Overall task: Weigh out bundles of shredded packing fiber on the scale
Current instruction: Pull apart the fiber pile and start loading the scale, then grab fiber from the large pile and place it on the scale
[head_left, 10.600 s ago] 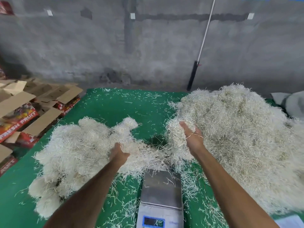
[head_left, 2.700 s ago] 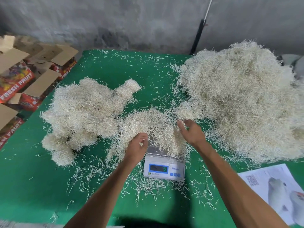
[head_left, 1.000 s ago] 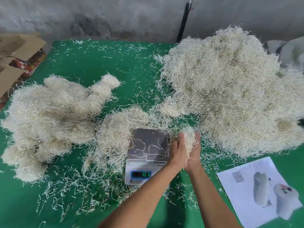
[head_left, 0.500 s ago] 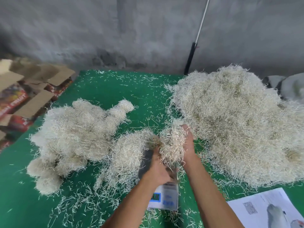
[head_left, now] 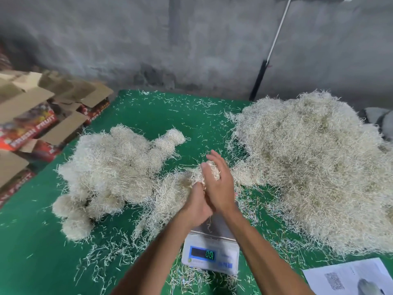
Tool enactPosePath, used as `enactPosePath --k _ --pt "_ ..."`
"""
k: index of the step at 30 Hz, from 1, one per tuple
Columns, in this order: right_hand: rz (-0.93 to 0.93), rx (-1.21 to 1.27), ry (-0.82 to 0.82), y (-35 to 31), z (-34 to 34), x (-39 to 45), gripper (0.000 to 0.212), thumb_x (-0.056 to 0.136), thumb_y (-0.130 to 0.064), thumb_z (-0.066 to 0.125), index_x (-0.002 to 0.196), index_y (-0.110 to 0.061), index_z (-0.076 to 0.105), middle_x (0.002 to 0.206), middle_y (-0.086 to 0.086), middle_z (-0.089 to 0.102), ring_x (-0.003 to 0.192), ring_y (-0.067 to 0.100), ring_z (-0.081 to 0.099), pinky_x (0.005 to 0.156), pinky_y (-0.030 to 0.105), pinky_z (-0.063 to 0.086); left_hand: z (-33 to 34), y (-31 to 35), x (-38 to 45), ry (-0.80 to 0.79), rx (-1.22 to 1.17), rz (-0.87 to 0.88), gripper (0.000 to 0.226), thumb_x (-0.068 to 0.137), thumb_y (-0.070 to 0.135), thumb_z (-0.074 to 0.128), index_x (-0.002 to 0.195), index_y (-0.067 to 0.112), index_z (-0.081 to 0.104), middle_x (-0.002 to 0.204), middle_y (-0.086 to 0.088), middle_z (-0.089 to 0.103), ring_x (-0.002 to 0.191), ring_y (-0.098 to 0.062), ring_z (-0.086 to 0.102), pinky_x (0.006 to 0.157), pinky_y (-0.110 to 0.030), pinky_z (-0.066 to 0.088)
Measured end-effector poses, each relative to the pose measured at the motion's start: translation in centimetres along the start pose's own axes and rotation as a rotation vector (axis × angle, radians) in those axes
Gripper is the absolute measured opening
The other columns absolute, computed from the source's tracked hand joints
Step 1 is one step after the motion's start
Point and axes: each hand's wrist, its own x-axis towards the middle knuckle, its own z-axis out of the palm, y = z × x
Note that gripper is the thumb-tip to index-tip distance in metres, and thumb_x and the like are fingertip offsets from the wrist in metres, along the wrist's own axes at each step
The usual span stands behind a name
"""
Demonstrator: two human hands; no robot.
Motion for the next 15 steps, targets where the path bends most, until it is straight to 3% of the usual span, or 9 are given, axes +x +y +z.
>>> enactPosePath --k 2,4,6,7,9,11,12,14,15 --pt "-0.087 -0.131 -0.122 0.6 0.5 0.0 0.039 0.105 -0.025 0.057 0.144 -0.023 0.058 0.160 -0.009 0.043 0.149 0.009 0.036 0.125 0.052 0.027 -1.1 3.4 -0.9 0.011 -0.101 0.112 0.055 0.101 0.037 0.031 0.137 0.003 0.055 0.113 -0.023 0.068 0.114 -0.034 0.063 0.104 -0.047 0.048" --pt "-0.250 -0.092 -0.225 0.4 2.9 -1.8 0.046 0.101 -0.019 0.054 0.147 -0.024 0.055 0.161 -0.008 0.042 0.152 0.011 0.032 0.127 0.050 0.024 -3.1 4.5 -0.5 0.075 -0.082 0.224 0.050 0.102 0.046 0.034 0.135 0.014 0.054 0.110 -0.015 0.067 0.103 -0.019 0.067 0.090 -0.032 0.054" --pt "-0.287 -0.014 -0.213 -0.8 5.2 -2.1 0.043 0.102 -0.033 0.051 0.144 -0.027 0.057 0.157 -0.015 0.048 0.148 0.006 0.038 0.124 0.046 0.030 -3.6 3.5 -1.2 0.050 0.050 0.284 0.040 0.110 0.037 0.024 0.144 0.025 0.042 0.143 -0.012 0.054 0.113 -0.004 0.063 0.084 -0.011 0.051" --pt "-0.210 0.026 -0.172 -1.2 5.7 -1.4 0.044 0.103 -0.045 0.049 0.144 -0.030 0.056 0.155 -0.019 0.048 0.145 0.002 0.041 0.122 0.045 0.035 -3.4 3.0 -1.8 0.033 0.168 0.328 0.045 0.111 0.036 0.019 0.150 0.022 0.037 0.154 -0.013 0.042 0.126 -0.010 0.055 0.091 -0.009 0.047" --pt "-0.056 -0.021 -0.129 -1.1 5.3 0.0 0.048 0.103 -0.057 0.048 0.146 -0.037 0.050 0.155 -0.021 0.044 0.143 -0.001 0.040 0.122 0.048 0.036 -3.6 3.6 -2.2 -0.034 0.151 0.240 0.054 0.108 0.046 0.028 0.150 0.014 0.038 0.151 -0.014 0.045 0.132 -0.025 0.053 0.106 -0.032 0.047" --pt "-0.124 -0.109 -0.202 -0.2 5.4 -0.1 0.044 0.107 -0.049 0.050 0.148 -0.034 0.049 0.160 -0.018 0.039 0.148 0.003 0.035 0.123 0.051 0.031 -5.2 6.1 -2.8 0.084 0.001 0.197 0.059 0.103 0.051 0.039 0.139 0.005 0.047 0.140 -0.023 0.053 0.123 -0.034 0.061 0.104 -0.051 0.048" --pt "-0.229 -0.129 -0.265 -0.2 6.2 -0.8 0.045 0.108 -0.044 0.050 0.151 -0.032 0.048 0.163 -0.016 0.036 0.150 0.004 0.032 0.125 0.050 0.030 -6.9 6.8 -3.4 0.140 -0.100 0.218 0.062 0.101 0.054 0.038 0.135 0.003 0.051 0.138 -0.026 0.055 0.122 -0.036 0.061 0.106 -0.052 0.045" --pt "-0.515 -0.146 -0.386 -0.6 9.3 -2.5 0.045 0.109 -0.038 0.049 0.152 -0.026 0.048 0.163 -0.011 0.039 0.152 0.010 0.033 0.125 0.048 0.029 -10.5 6.3 -3.8 0.142 -0.078 0.283 0.044 0.105 0.046 0.033 0.126 0.016 0.057 0.144 -0.025 0.052 0.120 -0.017 0.063 0.111 -0.033 0.040" --pt "-0.582 -0.136 -0.409 -1.0 10.8 -2.8 0.043 0.110 -0.038 0.047 0.151 -0.024 0.049 0.161 -0.009 0.043 0.150 0.011 0.036 0.124 0.048 0.030 -11.2 5.7 -4.3 0.115 -0.076 0.172 0.027 0.106 0.034 0.037 0.124 0.026 0.056 0.149 -0.022 0.047 0.115 -0.002 0.061 0.108 -0.015 0.036"
